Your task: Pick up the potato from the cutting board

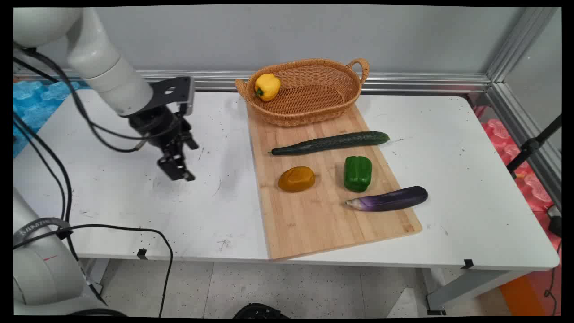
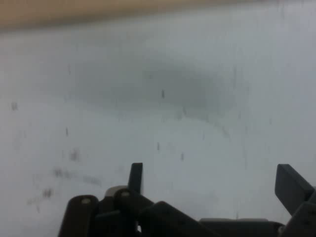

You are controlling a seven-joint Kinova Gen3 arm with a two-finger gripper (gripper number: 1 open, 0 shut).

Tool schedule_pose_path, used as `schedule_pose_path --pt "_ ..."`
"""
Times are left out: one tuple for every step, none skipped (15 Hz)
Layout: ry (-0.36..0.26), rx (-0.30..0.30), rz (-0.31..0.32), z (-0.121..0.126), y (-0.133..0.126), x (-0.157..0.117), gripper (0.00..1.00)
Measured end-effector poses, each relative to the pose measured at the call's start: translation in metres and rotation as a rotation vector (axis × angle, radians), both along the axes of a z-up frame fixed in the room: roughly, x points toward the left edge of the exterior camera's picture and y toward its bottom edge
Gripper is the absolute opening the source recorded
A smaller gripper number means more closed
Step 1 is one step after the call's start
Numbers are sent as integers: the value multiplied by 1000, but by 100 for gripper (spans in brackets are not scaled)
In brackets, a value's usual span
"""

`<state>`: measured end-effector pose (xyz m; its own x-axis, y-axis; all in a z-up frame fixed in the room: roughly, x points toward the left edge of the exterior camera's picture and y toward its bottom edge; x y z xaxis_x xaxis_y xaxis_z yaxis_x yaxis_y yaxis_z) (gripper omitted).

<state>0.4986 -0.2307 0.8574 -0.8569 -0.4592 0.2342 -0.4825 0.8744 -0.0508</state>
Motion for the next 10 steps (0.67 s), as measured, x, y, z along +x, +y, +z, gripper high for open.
schedule_pose_path --pt "14 -9 -1 2 -4 -8 100" --pt "29 -21 -5 4 -9 -18 100" --pt "41 -32 -9 6 -14 -27 100" --pt "47 -40 -12 7 -17 -34 100" --pt "58 -53 -17 9 -22 -44 100" --pt "69 -68 -23 11 -26 -56 100" --pt "81 -83 -28 13 -31 -67 100" --pt "90 -94 -31 13 -34 -77 100" --pt "96 -101 -33 14 -36 -83 100" --pt "106 -114 -35 14 -38 -94 100"
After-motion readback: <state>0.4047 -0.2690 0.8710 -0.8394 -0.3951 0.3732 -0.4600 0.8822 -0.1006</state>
